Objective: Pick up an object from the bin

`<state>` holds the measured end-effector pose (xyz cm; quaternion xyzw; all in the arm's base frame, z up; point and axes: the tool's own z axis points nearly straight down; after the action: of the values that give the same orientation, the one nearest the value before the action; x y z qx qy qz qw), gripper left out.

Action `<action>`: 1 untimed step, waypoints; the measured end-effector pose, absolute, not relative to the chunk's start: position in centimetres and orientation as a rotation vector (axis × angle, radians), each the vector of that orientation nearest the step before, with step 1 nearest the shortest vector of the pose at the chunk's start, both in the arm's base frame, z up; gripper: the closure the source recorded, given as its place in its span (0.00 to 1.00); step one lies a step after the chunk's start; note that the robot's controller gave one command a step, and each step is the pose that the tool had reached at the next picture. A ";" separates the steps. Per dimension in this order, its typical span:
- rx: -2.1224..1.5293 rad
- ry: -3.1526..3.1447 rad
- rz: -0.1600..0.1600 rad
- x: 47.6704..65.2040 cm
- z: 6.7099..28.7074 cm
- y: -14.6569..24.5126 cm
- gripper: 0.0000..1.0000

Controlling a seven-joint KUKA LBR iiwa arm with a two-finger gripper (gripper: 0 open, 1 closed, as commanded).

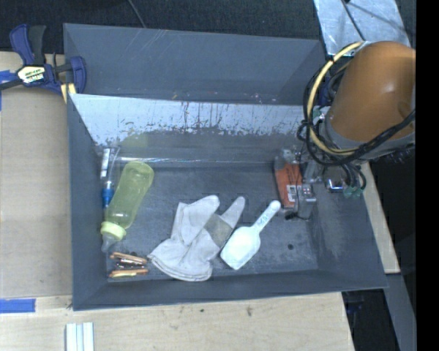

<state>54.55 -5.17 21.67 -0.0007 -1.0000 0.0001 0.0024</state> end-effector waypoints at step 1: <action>-0.001 -3.145 0.001 54.7 22.2 -5.2 0.00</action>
Offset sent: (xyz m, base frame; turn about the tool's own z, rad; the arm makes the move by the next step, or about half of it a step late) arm 0.0261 0.0301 -0.1019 0.0202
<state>54.69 -5.15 22.15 -0.0002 -1.0000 0.0003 -0.0019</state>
